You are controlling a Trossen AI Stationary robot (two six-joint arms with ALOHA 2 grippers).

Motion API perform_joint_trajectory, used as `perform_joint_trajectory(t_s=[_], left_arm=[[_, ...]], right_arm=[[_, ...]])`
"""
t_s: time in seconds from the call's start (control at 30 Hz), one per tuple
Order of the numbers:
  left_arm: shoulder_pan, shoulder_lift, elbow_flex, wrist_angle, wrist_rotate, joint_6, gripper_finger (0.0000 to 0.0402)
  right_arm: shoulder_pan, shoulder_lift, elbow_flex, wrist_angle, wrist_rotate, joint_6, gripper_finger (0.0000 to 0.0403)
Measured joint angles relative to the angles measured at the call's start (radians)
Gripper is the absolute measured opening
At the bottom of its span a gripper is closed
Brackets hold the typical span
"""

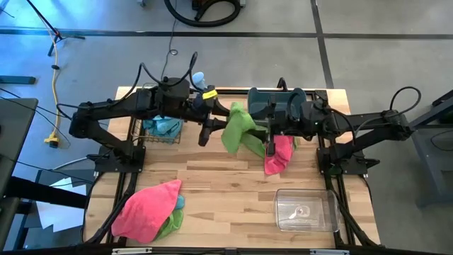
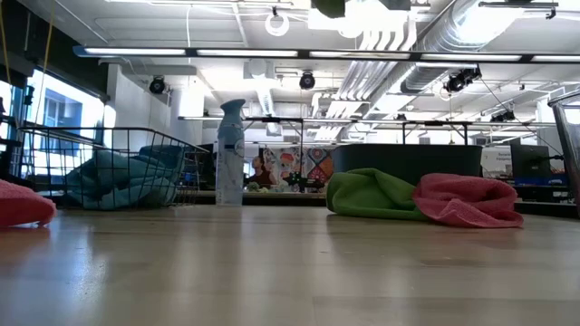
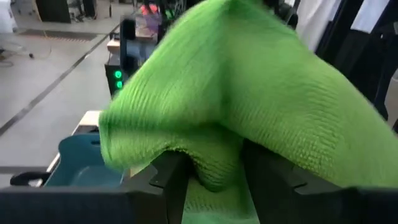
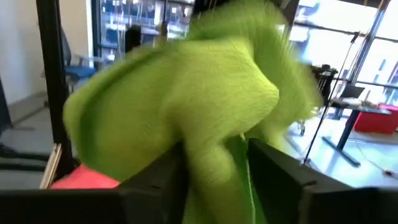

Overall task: Sort microfiber towel by color & place in baskets
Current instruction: Put the top left green towel into the blue bin

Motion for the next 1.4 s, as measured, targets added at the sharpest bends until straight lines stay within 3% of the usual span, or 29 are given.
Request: perform_joint_trajectory(t_s=[0.23,0.47,0.6,0.8,1.2,1.4], left_arm=[[0.0,0.056,-0.001,0.022,0.046,-0.034,0.0139],[0.006,0.071,-0.002,0.027,0.045,-0.038,0.0139],[0.024,0.063,-0.002,0.023,0.043,-0.06,0.0139],[0.044,0.064,-0.002,0.012,0.042,-0.075,0.0139],[0.167,-0.035,-0.002,-0.257,0.0,-0.018,0.0139],[0.224,-0.14,-0.02,-0.328,-0.04,-0.011,0.0139]], right_arm=[[0.0,0.024,0.0,0.018,-0.023,-0.005,0.0224],[0.004,0.023,0.0,0.021,-0.023,-0.091,0.0227],[0.004,0.02,0.0,0.022,-0.023,-0.133,0.018],[0.001,0.02,0.0,0.022,-0.017,-0.157,0.0023],[0.0,-0.046,0.0,-0.009,0.057,-0.158,0.0005],[0.0,-0.153,0.0,-0.162,0.143,-0.153,0.0003]])
